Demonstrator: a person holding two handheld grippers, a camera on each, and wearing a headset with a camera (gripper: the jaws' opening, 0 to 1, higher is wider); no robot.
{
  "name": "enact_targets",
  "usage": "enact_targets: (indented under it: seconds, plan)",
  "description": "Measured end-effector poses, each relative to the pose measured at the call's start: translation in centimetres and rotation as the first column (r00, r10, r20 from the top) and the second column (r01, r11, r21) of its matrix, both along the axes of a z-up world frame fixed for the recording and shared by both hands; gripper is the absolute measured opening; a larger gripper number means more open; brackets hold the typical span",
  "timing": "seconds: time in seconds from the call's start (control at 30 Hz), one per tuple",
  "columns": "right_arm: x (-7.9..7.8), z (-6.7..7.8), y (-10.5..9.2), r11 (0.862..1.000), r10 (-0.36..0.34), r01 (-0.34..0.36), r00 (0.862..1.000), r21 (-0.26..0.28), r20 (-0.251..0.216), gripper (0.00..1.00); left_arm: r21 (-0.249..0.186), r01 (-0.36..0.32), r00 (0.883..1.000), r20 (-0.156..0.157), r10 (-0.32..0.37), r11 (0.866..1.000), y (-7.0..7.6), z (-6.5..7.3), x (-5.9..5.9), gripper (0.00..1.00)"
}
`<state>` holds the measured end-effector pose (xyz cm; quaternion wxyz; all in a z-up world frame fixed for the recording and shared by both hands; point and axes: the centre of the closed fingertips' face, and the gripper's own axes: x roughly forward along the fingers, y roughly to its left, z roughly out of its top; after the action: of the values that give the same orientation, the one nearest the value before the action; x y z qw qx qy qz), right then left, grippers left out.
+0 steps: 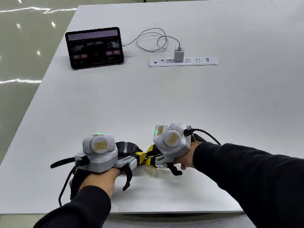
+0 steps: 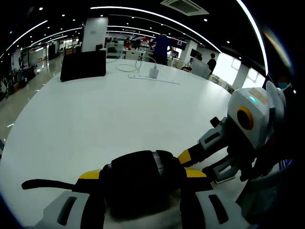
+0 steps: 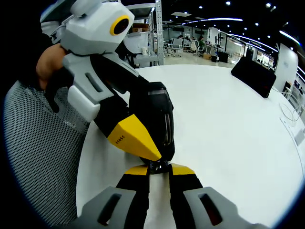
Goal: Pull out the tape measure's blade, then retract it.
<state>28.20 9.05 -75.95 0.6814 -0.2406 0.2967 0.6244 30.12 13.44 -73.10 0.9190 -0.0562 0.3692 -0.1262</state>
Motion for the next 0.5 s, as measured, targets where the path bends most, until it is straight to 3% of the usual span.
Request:
enact_targets:
  seconds: [0.5]
  plan:
    - [0.01,-0.10,0.09,1.000,-0.020,0.020,1.000,-0.023,0.013,0.12,-0.010,0.003,1.000,0.004,-0.003,1.000,-0.06,0.08,-0.02,0.61]
